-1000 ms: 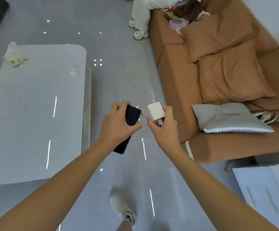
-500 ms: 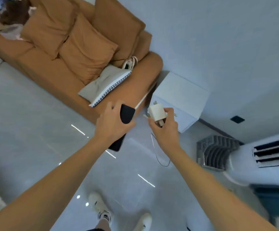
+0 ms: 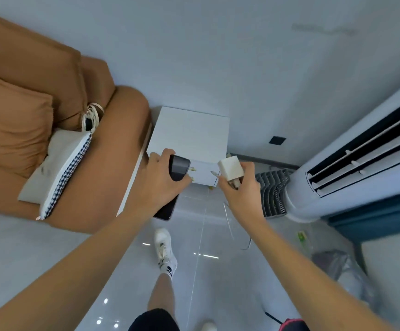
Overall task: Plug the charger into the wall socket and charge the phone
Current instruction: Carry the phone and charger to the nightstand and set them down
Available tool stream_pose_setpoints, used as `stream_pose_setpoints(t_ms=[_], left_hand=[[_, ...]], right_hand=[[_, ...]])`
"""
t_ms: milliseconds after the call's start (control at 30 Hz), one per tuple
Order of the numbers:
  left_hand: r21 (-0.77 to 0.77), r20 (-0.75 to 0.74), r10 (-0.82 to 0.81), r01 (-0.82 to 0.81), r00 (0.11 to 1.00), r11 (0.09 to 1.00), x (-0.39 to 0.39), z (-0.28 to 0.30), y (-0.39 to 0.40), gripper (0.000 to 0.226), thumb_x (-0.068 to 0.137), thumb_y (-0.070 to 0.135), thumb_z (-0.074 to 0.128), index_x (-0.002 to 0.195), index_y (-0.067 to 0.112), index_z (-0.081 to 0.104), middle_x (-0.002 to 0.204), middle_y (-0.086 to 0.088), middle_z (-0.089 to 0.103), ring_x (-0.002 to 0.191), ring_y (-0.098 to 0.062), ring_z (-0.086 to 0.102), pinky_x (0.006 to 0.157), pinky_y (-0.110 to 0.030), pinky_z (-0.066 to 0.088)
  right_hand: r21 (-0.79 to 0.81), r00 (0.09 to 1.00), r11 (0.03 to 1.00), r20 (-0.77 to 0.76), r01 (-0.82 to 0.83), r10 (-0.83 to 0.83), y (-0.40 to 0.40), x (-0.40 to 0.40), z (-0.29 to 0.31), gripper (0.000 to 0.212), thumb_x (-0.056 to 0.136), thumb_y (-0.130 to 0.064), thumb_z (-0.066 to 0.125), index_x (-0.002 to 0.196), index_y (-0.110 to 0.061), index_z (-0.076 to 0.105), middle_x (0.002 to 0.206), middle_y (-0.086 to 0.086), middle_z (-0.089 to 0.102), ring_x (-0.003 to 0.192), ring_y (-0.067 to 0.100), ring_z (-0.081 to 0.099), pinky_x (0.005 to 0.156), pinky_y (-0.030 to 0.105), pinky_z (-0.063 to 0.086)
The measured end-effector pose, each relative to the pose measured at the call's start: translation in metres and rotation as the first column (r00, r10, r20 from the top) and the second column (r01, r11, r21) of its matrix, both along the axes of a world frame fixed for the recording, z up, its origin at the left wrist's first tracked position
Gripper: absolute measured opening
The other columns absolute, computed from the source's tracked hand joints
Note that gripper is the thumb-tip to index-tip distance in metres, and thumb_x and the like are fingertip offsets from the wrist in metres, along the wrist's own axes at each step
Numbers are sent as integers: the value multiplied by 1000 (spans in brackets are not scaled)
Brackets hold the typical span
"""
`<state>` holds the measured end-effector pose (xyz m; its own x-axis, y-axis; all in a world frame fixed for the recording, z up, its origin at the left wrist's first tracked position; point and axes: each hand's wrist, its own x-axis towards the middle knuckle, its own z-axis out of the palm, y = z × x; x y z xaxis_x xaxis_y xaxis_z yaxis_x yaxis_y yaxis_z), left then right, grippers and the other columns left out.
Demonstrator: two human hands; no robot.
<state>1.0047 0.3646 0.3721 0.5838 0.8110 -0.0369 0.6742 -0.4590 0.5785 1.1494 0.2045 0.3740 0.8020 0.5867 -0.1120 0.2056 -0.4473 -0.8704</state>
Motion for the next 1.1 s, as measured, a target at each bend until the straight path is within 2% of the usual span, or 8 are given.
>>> stream_pose_setpoints(t_ms=[100,200,367,433,567,767,900,1100], left_hand=[[-24,-38,-25,24,999,999,34,-30,60,71,68,68,63,129,37,42,108,1,49,97,-31,59,81,-48,56],[-73,-35,-34,31,999,997,67,-59,124,70,70,62,67,129,36,41,109,0,46,91,-31,61,83,-48,56],[-88,-98,-47,39,994,995,119,-106,210,68,78,54,70,134,31,40,113,-1,42,78,-30,62,68,-36,50],[-90,-126,-56,45,990,995,140,-128,233,71,79,56,69,137,30,39,115,-2,41,77,-30,62,66,-34,48],[-159,-150,-60,36,987,987,187,-183,270,82,74,56,78,139,28,36,121,-5,41,86,-31,63,73,-37,52],[-175,-193,-111,77,975,981,251,-290,310,84,74,45,79,142,26,33,124,-5,38,82,-33,62,66,-35,48],[-140,-230,-147,117,962,983,294,-356,327,79,77,49,73,141,23,34,121,-6,40,77,-35,61,66,-37,53],[-98,-254,-118,95,960,991,363,-418,341,77,79,51,71,139,19,37,120,-8,43,72,-33,58,60,-34,44]], right_hand=[[-44,999,998,1,34,-34,48,30,-21,38,90,-29,75,116,-25,47,81,-11,62,71,9,63,65,42,56],[-104,997,993,-35,59,-63,105,61,-47,37,93,-26,71,118,-23,45,80,-9,59,69,-10,57,61,34,51],[-153,989,983,-89,102,-117,191,106,-101,35,92,-30,70,117,-25,45,80,0,64,64,15,58,60,47,56],[-169,986,979,-98,118,-136,217,122,-121,35,92,-30,69,117,-24,44,79,-1,62,63,16,57,60,47,56],[-185,983,975,-111,125,-147,261,162,-167,36,93,-28,69,118,-21,44,80,-1,59,66,12,54,65,46,56],[-168,974,972,-127,167,-189,320,233,-263,39,93,-27,69,120,-17,44,86,-2,61,63,11,56,48,21,44],[-151,972,974,-138,167,-188,349,275,-325,38,95,-27,68,120,-17,42,85,-7,57,63,9,54,46,19,43],[-152,969,975,-164,160,-184,368,321,-396,42,94,-28,69,123,-16,42,89,-9,54,67,9,56,52,24,46]])
